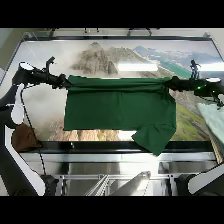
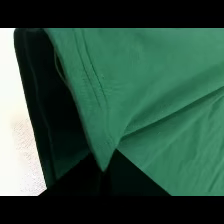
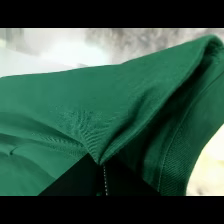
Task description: Fold the shirts.
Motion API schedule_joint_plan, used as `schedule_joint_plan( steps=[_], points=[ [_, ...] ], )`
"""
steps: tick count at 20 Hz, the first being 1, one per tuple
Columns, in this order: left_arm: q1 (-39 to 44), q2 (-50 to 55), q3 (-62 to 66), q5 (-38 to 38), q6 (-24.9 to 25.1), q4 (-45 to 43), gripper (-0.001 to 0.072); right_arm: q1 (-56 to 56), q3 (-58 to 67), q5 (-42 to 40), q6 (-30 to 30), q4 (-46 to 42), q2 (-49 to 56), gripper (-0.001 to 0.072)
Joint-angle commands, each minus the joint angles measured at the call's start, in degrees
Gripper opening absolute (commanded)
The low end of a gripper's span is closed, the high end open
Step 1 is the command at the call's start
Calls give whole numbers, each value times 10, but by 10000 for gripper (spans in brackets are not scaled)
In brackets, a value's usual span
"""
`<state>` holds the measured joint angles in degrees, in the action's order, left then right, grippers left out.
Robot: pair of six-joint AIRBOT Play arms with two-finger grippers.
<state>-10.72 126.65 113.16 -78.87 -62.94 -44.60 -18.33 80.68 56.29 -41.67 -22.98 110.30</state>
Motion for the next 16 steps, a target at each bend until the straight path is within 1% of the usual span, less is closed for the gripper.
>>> schedule_joint_plan(
  steps=[1,2,3,4,5,7,8,9,10,11,13,15,16],
  points=[
    [18,2,-6,6,0,-30,21,0,1,12,6,1,6,25],
    [23,2,-6,3,-2,-36,43,0,1,23,3,1,5,82],
    [23,0,-3,-4,-9,-38,320,-2,1,37,-3,1,4,305],
    [20,-1,8,-21,-20,-38,529,-9,1,58,-5,-2,-2,342],
    [14,-5,28,-46,-31,-39,707,-20,1,75,-24,-10,-12,342],
    [-11,-24,68,-102,-76,-40,714,-56,1,115,-71,-57,-49,343],
    [-26,-40,65,-119,-86,-40,713,-79,0,154,-97,-93,-70,343],
    [-45,-69,36,-134,-93,-40,685,-99,-6,191,-118,-123,-89,343],
    [-61,-94,-2,-142,-93,-41,634,-116,-22,224,-134,-152,-111,343],
    [-77,-120,-46,-145,-93,-46,632,-132,-54,242,-153,-181,-141,343],
    [-96,-165,-129,-143,-82,-54,635,-150,-161,240,-190,-224,-215,345],
    [-102,-205,-215,-126,-70,-74,635,-152,-279,205,-250,-278,-291,353],
    [-102,-221,-252,-117,-68,-100,636,-151,-336,185,-282,-300,-327,421]
  ],
)
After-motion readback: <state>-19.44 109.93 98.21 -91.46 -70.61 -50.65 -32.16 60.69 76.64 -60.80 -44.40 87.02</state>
